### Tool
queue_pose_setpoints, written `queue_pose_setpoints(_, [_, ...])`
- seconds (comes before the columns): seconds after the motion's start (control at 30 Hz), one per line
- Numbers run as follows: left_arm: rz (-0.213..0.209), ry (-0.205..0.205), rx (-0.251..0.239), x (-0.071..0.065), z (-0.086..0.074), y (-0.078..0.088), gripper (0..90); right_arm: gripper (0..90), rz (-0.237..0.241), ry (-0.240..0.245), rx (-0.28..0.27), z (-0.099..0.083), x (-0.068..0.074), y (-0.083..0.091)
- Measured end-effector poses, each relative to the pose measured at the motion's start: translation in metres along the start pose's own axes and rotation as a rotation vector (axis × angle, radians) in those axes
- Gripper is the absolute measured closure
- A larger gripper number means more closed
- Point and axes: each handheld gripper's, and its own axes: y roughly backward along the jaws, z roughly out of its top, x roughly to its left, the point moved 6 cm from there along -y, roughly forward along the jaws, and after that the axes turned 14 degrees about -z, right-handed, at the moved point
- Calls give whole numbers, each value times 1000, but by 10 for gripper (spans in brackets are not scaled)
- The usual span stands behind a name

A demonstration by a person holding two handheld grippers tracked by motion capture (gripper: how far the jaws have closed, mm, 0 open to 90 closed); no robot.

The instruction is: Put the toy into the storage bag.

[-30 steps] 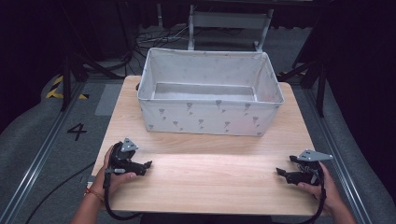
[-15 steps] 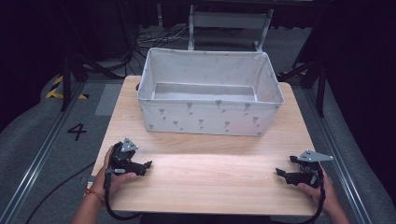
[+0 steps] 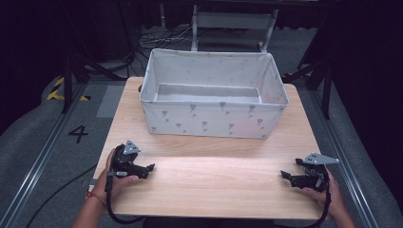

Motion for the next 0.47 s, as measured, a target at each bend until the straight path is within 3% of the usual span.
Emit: queue_pose_setpoints(0.47, [0, -2, 1, 0, 0, 0, 2, 74, -28, -20, 22, 0, -2, -2])
